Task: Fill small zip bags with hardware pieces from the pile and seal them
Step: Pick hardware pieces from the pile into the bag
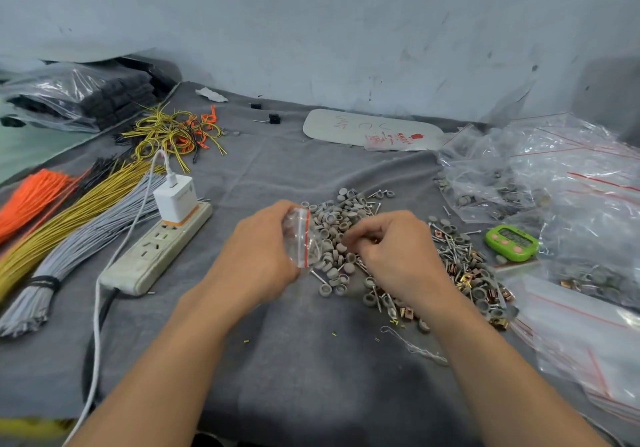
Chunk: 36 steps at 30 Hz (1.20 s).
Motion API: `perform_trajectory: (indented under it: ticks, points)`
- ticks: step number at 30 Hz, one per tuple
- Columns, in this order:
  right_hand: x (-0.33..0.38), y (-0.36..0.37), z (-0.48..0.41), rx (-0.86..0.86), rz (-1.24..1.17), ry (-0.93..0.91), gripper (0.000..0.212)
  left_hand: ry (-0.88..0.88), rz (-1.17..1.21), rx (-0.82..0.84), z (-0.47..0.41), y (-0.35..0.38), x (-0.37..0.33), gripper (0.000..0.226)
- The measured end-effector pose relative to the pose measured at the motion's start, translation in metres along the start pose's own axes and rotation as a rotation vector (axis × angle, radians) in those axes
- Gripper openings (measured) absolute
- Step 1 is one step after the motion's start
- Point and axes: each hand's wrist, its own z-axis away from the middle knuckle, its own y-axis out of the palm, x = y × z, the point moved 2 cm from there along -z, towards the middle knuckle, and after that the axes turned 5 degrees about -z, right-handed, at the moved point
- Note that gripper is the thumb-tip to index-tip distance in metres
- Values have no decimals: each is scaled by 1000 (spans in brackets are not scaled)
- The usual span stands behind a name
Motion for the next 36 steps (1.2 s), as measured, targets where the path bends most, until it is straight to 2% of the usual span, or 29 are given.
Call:
perform_trajectory:
  ticks: [3,6,8,15,19,21,24,26,30,32,34,36]
  points:
    - [-5,4,8,175,257,29,27,-21,-24,-44,-2,-6,6,58]
    - [-7,17,16,308,347,13,15,-42,-58,-51,-3,-9,9,63]
    - [-7,22,17,304,351,5,11,-46,-68,-34,-3,-7,9,66]
    - [-4,27,24,140,502,-100,16,-43,-71,3,-1,0,5,71]
    - [-1,28,24,113,564,-135,19,-47,-80,25,-1,4,0,75]
    - [-1,25,20,45,444,-92,15,-45,-78,34,0,5,-2,77]
    - [-2,19,12,-43,74,-69,12,-10,-67,40,1,7,-8,78]
    - [4,20,11,8,-77,-126,15,24,-52,70,2,10,-13,78]
    - [14,33,11,129,-131,-205,16,70,-6,152,1,11,-21,85]
    - [16,35,9,178,-190,-199,26,50,16,141,1,9,-20,89]
    - [16,31,6,88,-320,-137,40,27,26,110,0,7,-15,87]
    - [8,24,3,-81,-349,-38,43,-9,6,72,-1,3,-9,88]
